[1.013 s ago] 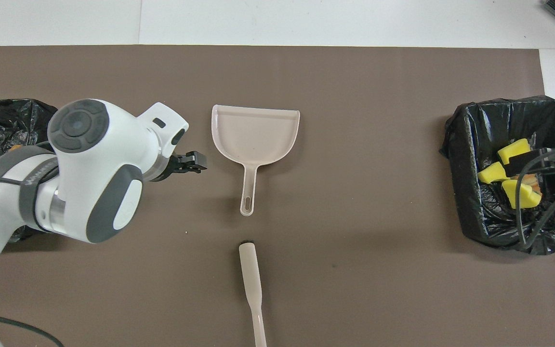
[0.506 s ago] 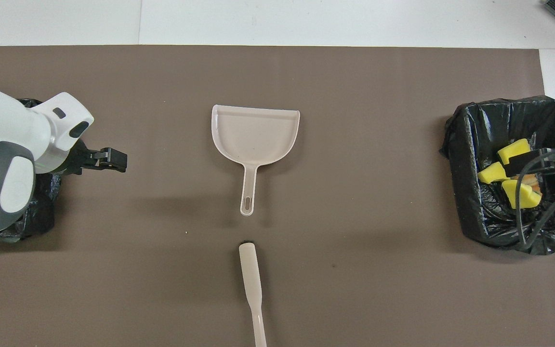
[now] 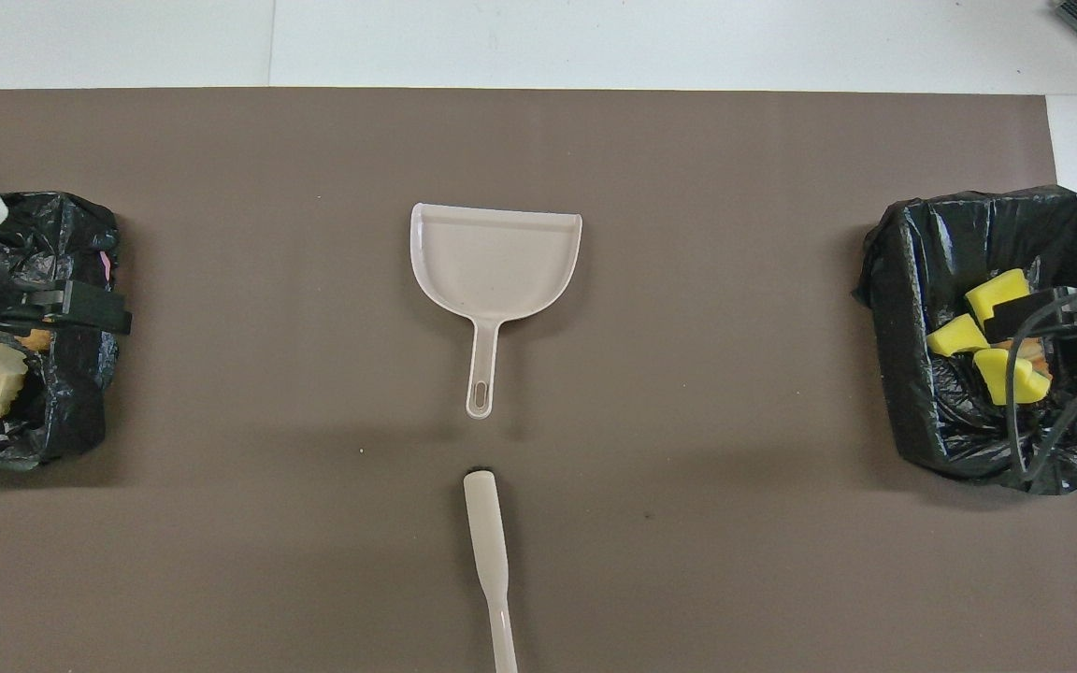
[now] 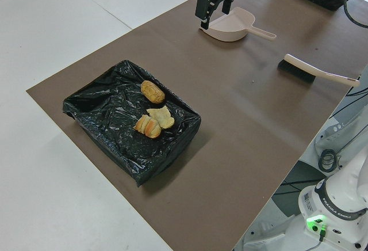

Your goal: Sweep and dump trash in bin

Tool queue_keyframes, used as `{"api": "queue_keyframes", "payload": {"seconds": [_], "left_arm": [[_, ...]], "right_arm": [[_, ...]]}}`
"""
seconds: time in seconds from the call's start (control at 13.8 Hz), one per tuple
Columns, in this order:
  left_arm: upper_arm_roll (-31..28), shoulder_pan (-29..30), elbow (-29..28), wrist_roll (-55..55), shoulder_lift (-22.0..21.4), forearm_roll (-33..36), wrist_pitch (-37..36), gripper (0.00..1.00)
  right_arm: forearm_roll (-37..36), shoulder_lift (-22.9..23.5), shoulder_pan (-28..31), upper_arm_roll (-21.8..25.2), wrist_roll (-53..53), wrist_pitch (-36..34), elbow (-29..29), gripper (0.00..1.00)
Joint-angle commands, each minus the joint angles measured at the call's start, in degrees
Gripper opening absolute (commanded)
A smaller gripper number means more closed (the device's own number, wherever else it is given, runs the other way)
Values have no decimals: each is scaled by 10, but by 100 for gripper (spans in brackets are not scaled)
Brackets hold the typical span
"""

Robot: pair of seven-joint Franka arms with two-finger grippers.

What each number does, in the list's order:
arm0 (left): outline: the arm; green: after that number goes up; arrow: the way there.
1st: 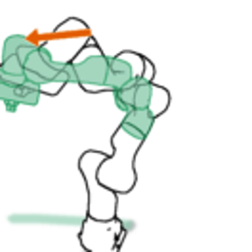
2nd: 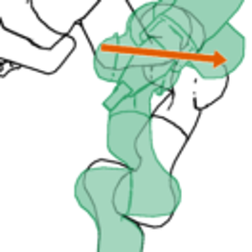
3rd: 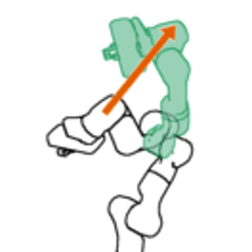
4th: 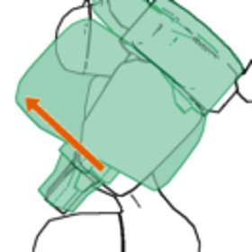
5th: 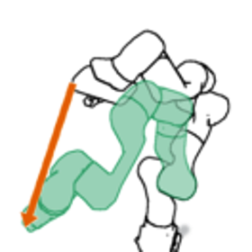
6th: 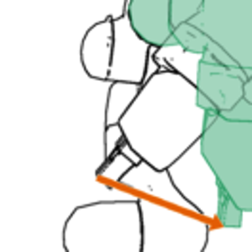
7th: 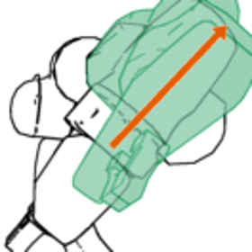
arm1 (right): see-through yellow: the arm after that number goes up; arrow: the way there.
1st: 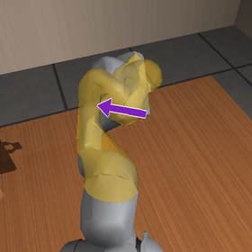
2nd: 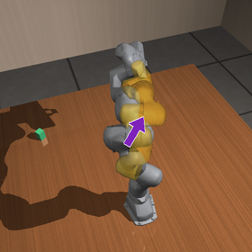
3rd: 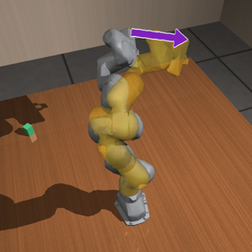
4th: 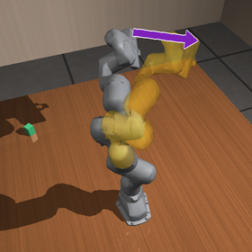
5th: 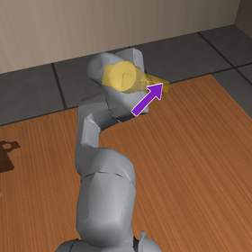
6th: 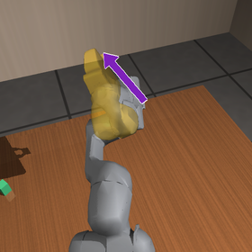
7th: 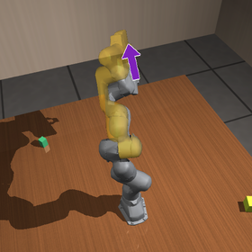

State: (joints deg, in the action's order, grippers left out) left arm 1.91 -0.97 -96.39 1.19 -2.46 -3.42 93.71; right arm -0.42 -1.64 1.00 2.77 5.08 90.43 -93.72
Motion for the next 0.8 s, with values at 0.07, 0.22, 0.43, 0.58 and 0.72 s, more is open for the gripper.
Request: {"api": "queue_keyframes", "payload": {"seconds": [0.07, 0.22, 0.43, 0.58, 0.72], "left_arm": [[8, 0, 38, 2, -26, 26, -56, 100], [10, 2, 25, 4, -36, 31, -46, 100], [9, 3, 24, -1, -36, 30, -44, 100], [10, -3, 27, -19, -35, 25, -45, 100], [10, -7, 29, -43, -35, 25, -45, 100]], "right_arm": [[11, -7, 5, -4, -4, 14, -8, 100], [9, -9, 0, -5, -2, 13, -8, 100], [12, -6, 0, -4, -2, 3, 2, 100], [14, -6, 1, -4, -3, 2, 3, 100], [14, -6, 0, -4, -5, -1, 3, 100]]}}
